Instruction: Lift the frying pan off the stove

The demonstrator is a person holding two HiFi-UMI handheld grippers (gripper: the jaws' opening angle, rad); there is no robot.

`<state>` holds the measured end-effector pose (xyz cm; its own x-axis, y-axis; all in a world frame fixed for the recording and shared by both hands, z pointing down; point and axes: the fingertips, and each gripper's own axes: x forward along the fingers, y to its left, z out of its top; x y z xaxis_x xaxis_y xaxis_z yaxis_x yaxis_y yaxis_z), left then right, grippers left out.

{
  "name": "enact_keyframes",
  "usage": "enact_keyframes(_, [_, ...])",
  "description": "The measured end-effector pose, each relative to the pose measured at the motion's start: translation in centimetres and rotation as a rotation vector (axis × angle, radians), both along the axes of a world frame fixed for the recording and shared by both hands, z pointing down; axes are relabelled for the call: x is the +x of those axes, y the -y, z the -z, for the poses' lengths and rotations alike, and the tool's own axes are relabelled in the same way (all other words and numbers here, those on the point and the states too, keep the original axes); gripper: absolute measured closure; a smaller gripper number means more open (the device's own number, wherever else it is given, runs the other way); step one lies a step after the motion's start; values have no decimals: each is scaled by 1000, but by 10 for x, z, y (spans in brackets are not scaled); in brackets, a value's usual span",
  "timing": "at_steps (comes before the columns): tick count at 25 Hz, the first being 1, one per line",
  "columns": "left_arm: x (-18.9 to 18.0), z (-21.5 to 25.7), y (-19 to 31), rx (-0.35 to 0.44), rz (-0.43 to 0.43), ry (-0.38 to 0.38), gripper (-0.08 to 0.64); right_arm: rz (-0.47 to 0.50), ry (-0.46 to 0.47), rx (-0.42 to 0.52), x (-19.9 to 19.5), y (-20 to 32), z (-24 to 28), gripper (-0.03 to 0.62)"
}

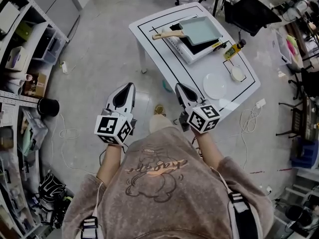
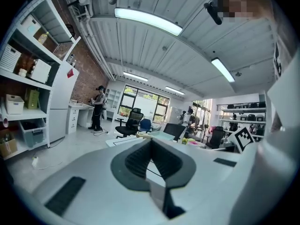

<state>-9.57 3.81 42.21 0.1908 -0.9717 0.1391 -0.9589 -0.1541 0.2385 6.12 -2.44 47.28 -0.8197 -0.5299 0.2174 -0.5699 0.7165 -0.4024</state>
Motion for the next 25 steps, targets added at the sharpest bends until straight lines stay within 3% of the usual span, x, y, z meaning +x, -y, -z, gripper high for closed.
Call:
enact_keyframes(14, [-27, 7, 122, -15, 48, -17, 554, 58, 18, -46, -32, 122, 2, 595])
enact_keyframes(25, [-43, 4, 173, -47, 46, -2, 554, 15, 66, -122, -40, 173, -4, 595])
